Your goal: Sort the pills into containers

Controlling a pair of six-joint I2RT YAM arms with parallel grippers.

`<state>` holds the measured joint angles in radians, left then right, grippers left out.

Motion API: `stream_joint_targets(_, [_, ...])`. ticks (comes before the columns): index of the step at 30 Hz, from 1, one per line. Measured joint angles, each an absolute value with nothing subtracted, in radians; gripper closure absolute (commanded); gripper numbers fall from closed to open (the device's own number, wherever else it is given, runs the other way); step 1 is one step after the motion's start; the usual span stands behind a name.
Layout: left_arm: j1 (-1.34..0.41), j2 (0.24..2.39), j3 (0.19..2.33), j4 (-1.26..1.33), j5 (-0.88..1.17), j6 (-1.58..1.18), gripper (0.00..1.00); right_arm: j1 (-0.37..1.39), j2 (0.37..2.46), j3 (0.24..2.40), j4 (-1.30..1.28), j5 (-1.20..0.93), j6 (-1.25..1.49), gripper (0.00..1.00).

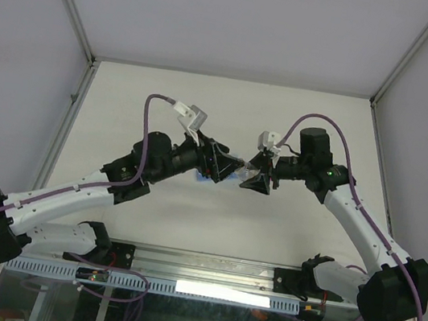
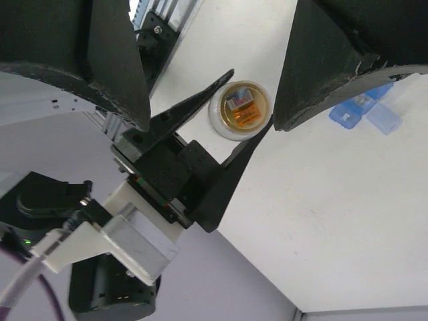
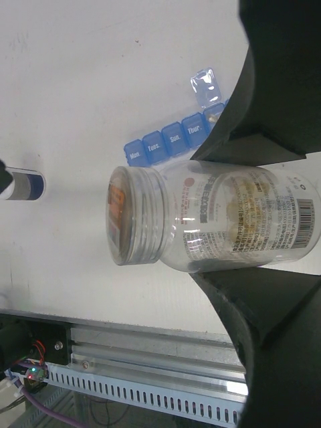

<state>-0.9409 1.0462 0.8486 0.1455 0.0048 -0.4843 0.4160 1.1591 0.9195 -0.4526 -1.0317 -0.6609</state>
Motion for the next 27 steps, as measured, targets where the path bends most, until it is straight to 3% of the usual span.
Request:
stream_joint_targets(13, [-0.957, 1.192, 0.934, 0.015, -0.039, -0.453, 0.41, 0.416, 1.167, 0.92, -0.453, -1.031, -0.661, 1.0])
stream_joint_targets(21, [-0.956, 1.214, 0.96, -0.001, 0.002, -0.445, 0.59, 0.416, 1.167, 0.92, -0.455, -1.031, -0.661, 1.0])
stream_joint_targets(27, [-0.955, 1.221, 0.972, -0.019, 0.016, -0.42, 0.62, 0.416, 1.167, 0.92, -0.467, -1.03, -0.661, 1.0])
